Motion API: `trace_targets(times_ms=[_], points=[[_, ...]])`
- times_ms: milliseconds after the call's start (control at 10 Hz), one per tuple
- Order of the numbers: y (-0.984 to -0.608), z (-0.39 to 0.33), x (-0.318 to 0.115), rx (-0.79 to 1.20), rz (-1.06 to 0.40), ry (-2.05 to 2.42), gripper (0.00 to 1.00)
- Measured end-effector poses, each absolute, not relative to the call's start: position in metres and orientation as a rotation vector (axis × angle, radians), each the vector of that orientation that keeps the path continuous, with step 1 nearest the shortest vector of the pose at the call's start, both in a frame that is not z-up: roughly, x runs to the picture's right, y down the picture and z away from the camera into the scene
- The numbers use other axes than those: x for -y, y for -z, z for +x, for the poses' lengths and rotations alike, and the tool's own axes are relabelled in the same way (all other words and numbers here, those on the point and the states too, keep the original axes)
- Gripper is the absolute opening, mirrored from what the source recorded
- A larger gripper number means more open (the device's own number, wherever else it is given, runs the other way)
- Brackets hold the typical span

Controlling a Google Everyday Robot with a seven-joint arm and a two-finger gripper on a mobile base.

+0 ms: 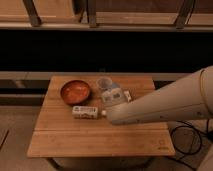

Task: Place the white sponge in the ceramic cup

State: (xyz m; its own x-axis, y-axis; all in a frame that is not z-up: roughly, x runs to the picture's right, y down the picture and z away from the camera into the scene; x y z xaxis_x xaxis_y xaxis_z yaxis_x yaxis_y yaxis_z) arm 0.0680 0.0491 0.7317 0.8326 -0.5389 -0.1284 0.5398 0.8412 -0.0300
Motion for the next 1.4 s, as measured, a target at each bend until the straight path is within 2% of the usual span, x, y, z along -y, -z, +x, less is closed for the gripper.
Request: trace_targets(times_ms=[400,900,1400], points=[[-0.733,0.068,-0.043,-0.137,0.018,0.573,0.0],[-0.731,0.043,0.03,-0.145,0.157,0.654,0.0],[-0.773,0.055,0.025,-0.138,0.104,0.662,0.0]])
